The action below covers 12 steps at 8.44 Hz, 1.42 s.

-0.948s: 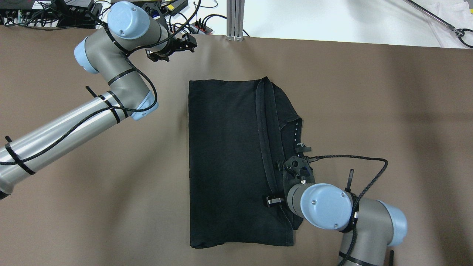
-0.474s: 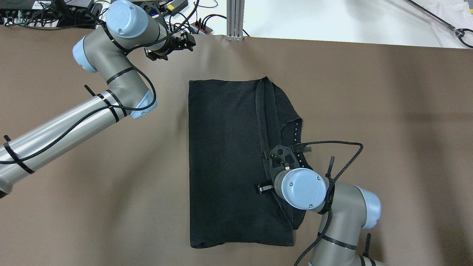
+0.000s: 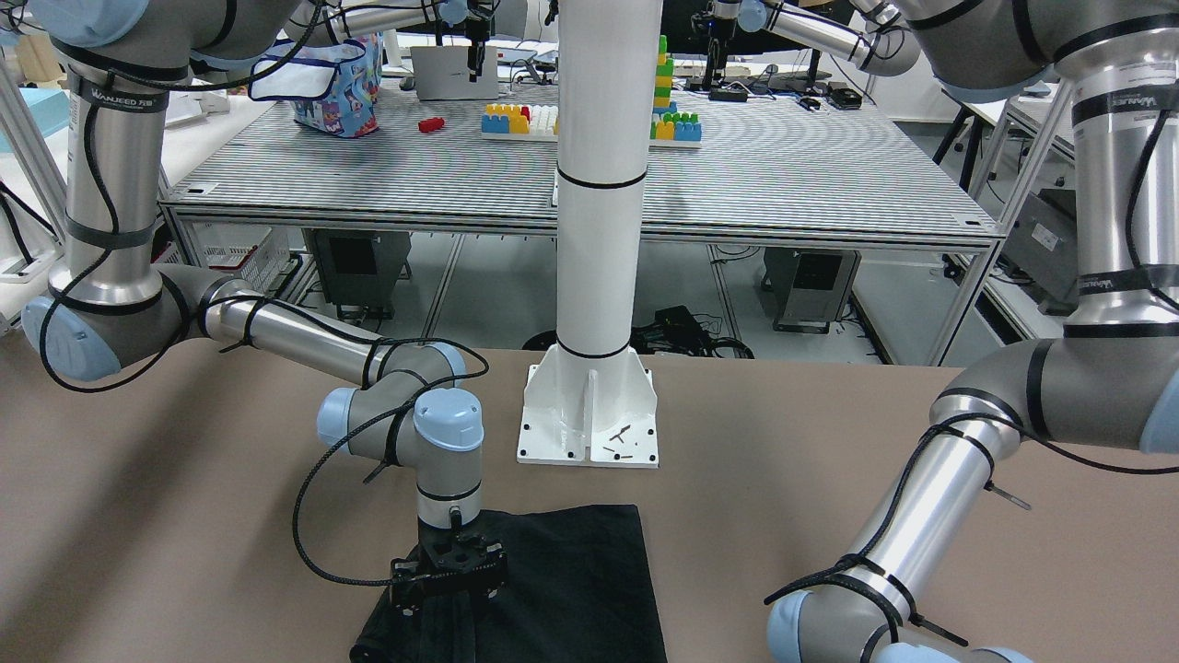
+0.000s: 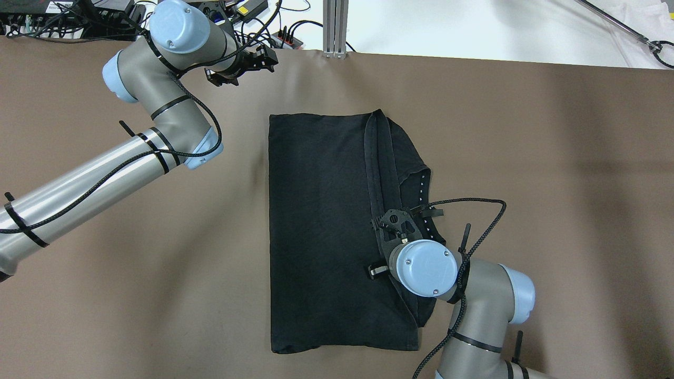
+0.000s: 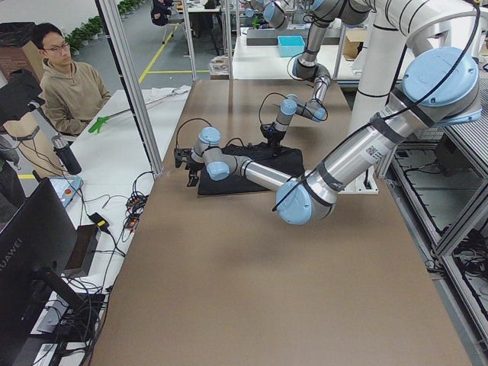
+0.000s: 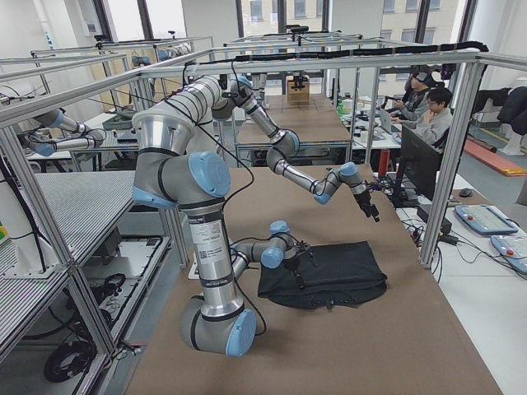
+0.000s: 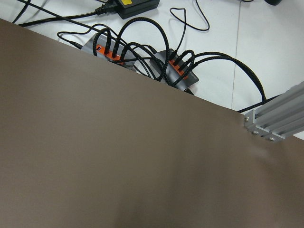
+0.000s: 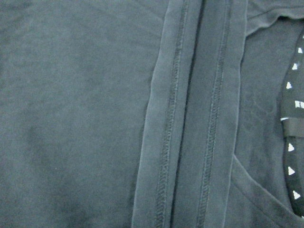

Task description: Fold clothes

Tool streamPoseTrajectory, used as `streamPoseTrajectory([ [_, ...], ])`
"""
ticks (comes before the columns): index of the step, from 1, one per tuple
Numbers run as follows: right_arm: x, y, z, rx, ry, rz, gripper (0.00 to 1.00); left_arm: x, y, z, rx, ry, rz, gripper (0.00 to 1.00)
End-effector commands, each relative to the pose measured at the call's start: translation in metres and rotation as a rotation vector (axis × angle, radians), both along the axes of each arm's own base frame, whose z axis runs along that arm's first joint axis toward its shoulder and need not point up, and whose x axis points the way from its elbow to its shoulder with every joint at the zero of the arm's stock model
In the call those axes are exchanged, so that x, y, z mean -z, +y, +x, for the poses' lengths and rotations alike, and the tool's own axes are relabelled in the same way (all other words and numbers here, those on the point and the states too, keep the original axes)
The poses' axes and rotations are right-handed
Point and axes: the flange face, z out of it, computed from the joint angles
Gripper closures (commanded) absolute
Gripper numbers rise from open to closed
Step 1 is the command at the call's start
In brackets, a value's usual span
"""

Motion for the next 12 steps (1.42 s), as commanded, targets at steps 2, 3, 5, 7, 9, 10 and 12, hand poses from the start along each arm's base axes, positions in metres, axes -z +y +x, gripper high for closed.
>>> streamPoseTrajectory([
  [2,-0.009,-0.003,0.004,0.042,0.032,0.035,0.05,0.000,0.000,0.000,0.003,0.005,-0.007,0.00],
  [3,-0.024,-0.001,0.009,0.046,0.049,0.026,0.05,0.001,0.001,0.001,0.001,0.006,-0.006,0.00],
  [5,-0.026,-0.001,0.027,0.069,0.056,0.057,0.05,0.001,0.001,0.001,0.002,0.006,-0.007,0.00],
  [7,-0.039,-0.013,0.062,0.098,0.093,0.106,0.05,0.001,0.001,0.001,0.001,0.007,-0.007,0.00],
  [9,-0.070,-0.019,0.084,0.093,0.114,0.116,0.05,0.009,0.003,-0.002,-0.005,0.022,0.002,0.00],
  [10,-0.063,-0.023,0.084,0.086,0.109,0.119,0.05,0.008,0.003,-0.002,-0.006,0.025,-0.003,0.00],
  [12,-0.003,-0.045,0.070,0.056,0.096,0.113,0.05,0.009,0.004,-0.003,-0.005,0.027,-0.002,0.00],
])
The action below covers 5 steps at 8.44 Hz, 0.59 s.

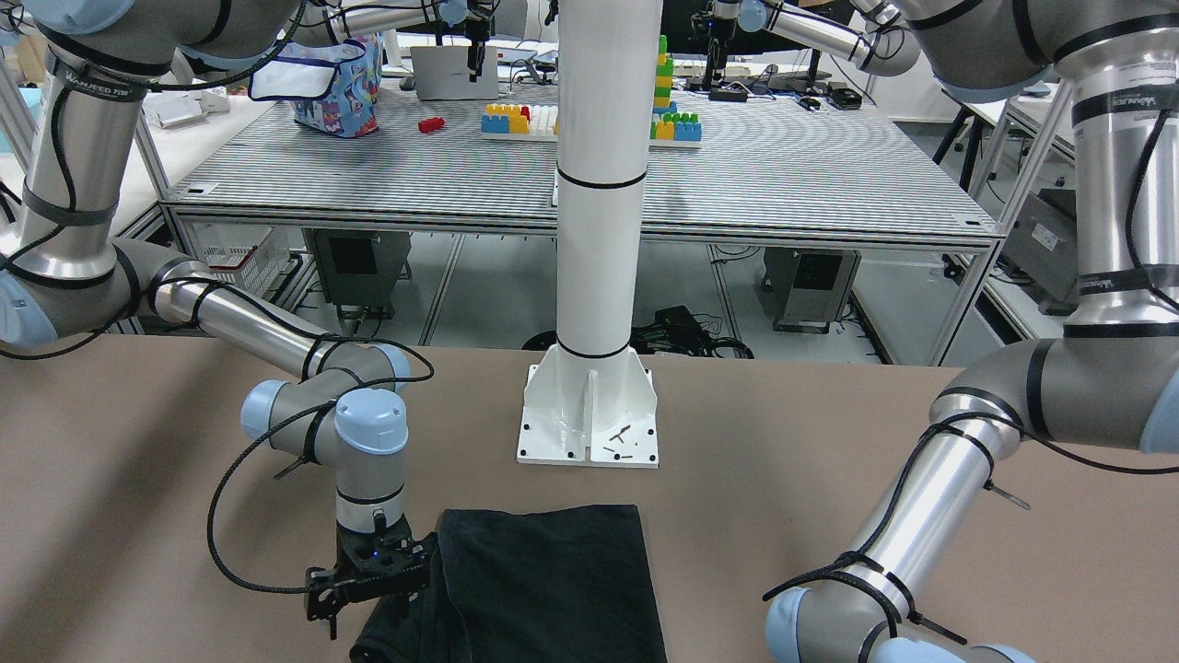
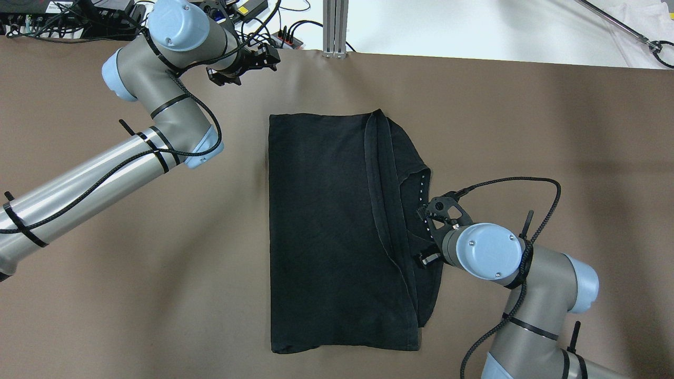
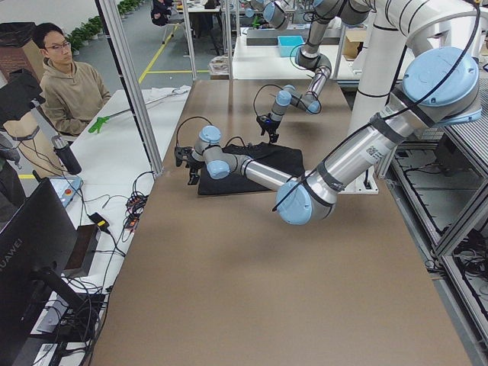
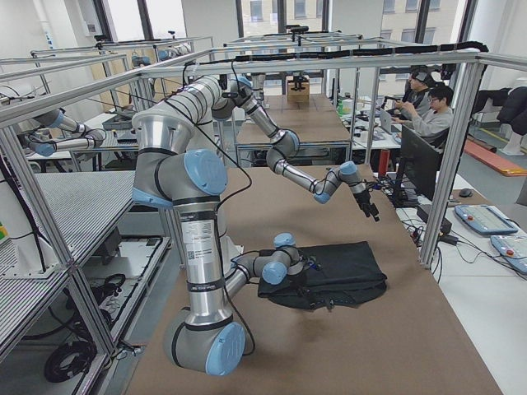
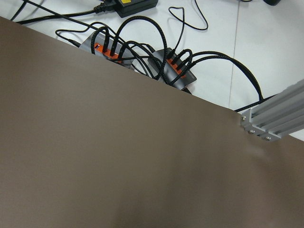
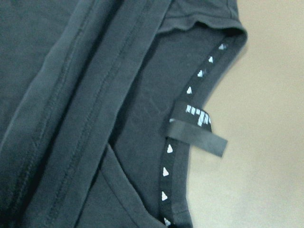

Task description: Fold clothes

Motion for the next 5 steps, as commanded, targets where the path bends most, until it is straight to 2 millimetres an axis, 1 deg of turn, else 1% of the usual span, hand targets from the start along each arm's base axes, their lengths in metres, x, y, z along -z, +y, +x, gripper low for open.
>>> streamPoseTrajectory([
  [1,0.067,-0.023,-0.015,-0.035,-0.005,-0.015,0.05,0.002,0.001,-0.001,0.002,0.008,-0.002,0.00],
  [2,0.077,-0.029,-0.026,-0.079,-0.032,-0.050,0.05,0.001,0.002,-0.002,0.004,0.010,-0.004,0.00],
  [4,0.081,-0.042,-0.062,-0.112,-0.027,-0.096,0.06,0.001,0.003,0.000,0.002,0.010,-0.004,0.00],
  [5,0.078,-0.041,-0.066,-0.113,-0.027,-0.099,0.05,0.002,0.004,-0.001,0.004,0.013,-0.004,0.00],
])
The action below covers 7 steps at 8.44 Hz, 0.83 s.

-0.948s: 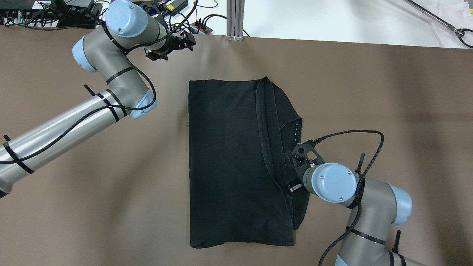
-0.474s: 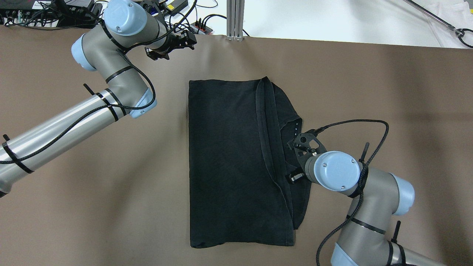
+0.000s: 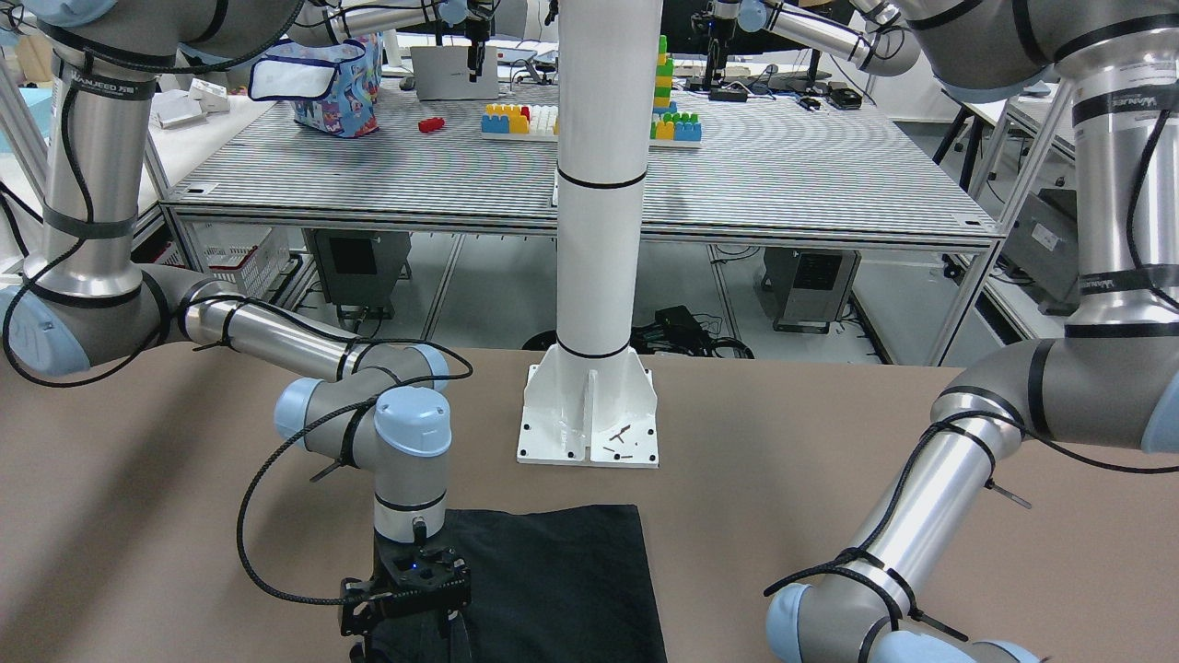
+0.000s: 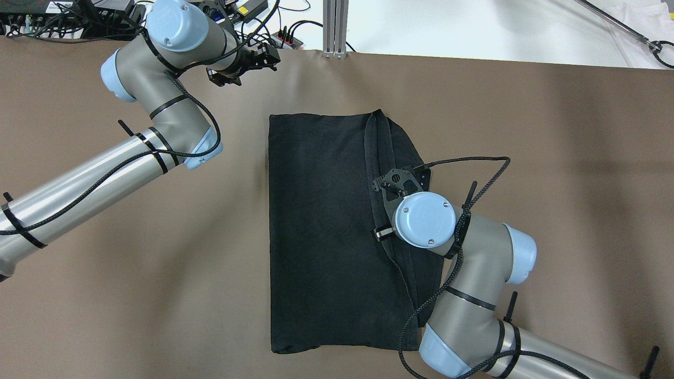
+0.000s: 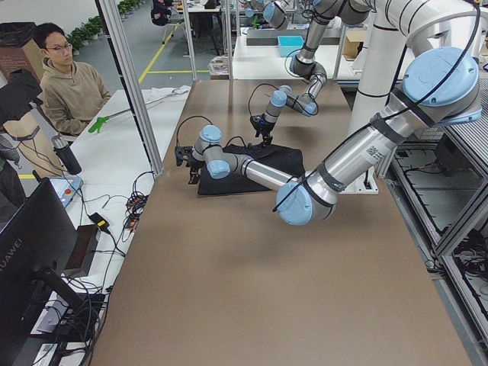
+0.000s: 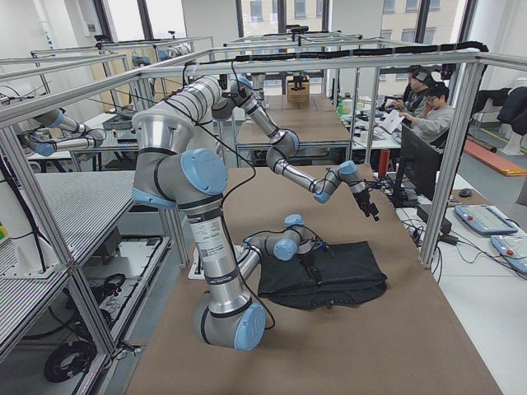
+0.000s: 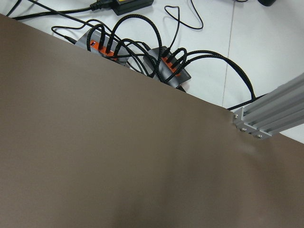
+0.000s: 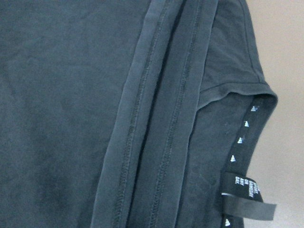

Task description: Fold clothes

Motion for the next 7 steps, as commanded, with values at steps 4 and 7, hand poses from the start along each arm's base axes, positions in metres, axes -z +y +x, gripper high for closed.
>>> streamPoseTrajectory([
  [4,-0.010,0.007,-0.039,-0.002,0.019,-0.046,0.05,0.003,0.004,0.000,0.005,0.012,-0.009,0.00],
  [7,-0.018,0.005,-0.040,0.006,0.036,-0.044,0.05,0.005,0.004,0.001,0.004,0.010,-0.011,0.00],
])
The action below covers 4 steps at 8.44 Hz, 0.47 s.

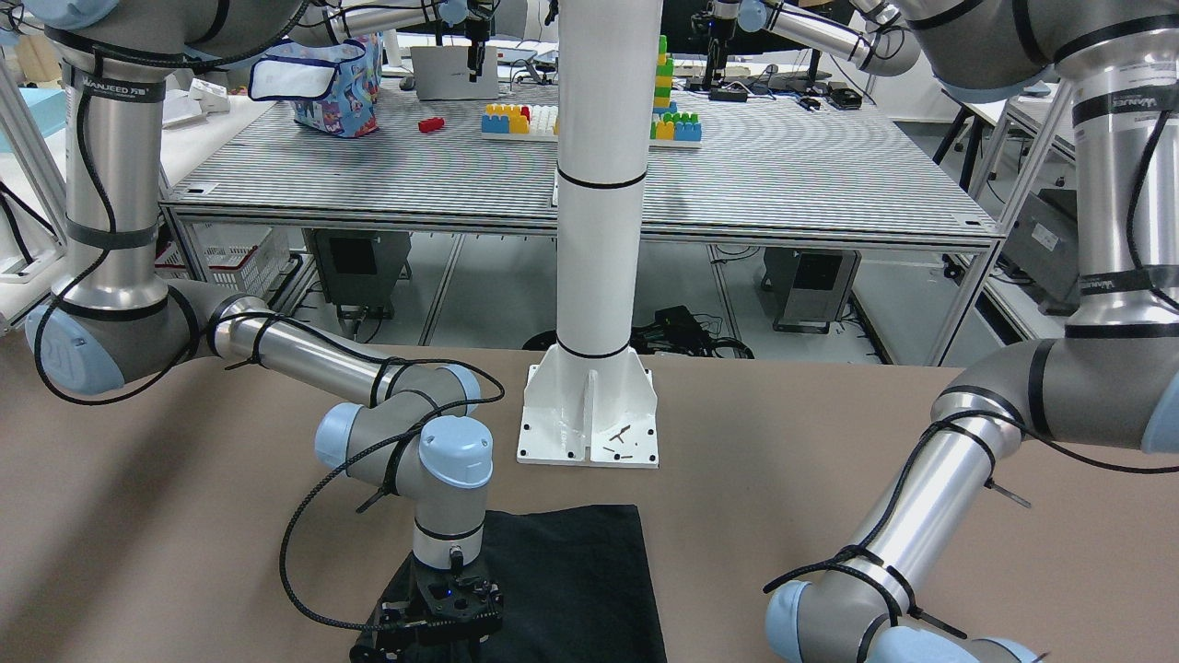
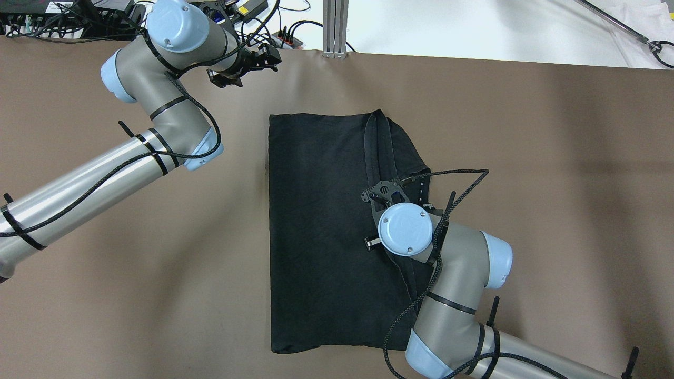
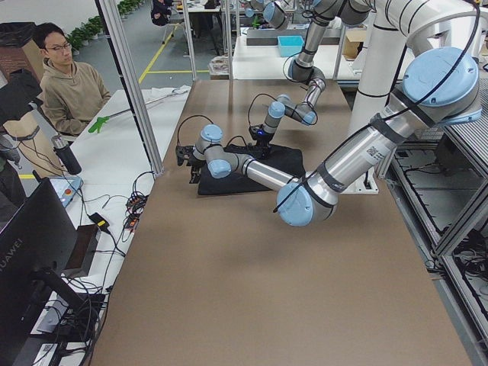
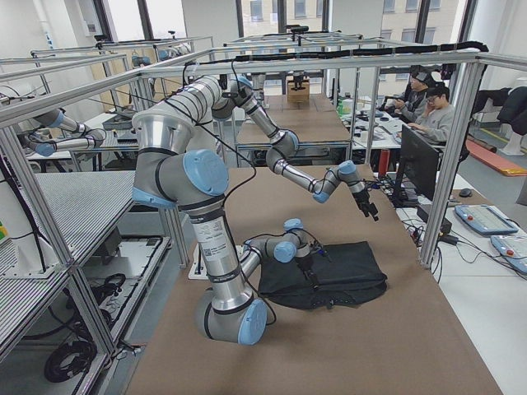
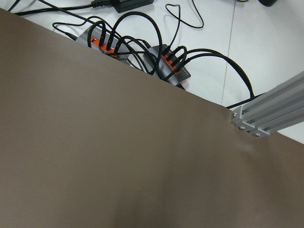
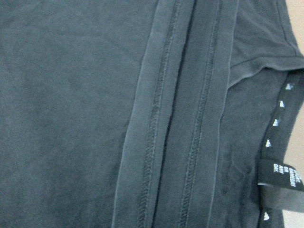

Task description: Fold clothes

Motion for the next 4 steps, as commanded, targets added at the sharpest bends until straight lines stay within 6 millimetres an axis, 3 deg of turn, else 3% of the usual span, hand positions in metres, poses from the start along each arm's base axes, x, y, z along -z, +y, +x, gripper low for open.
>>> streamPoseTrajectory([
  [1,-0.011,-0.002,0.003,0.009,0.015,0.006,0.05,0.004,0.001,0.002,-0.002,0.001,0.002,0.00],
  [4,-0.017,-0.029,0.027,0.052,0.058,0.068,0.05,0.007,0.003,-0.001,0.000,0.002,0.003,0.00],
])
